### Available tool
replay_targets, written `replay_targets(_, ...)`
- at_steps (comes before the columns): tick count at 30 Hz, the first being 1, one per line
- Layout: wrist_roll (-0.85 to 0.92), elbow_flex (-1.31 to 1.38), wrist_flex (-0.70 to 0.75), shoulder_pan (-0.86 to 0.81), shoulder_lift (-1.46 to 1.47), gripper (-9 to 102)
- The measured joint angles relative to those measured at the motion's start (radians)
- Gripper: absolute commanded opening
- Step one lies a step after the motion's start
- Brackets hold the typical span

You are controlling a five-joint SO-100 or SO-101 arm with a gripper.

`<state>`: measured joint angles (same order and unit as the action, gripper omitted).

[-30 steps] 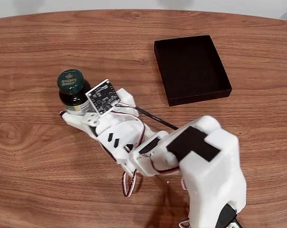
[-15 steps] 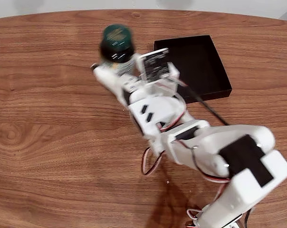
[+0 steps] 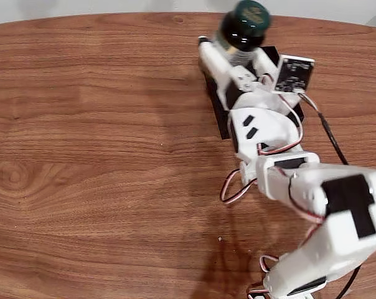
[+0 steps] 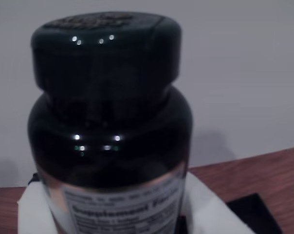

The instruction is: Pick up the pill bottle and place it in the black box.

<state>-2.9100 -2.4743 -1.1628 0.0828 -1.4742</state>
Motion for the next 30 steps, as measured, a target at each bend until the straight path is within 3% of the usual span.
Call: replay_targets(30,-0.048,0.422,-0.014,-0.15,0.511,13)
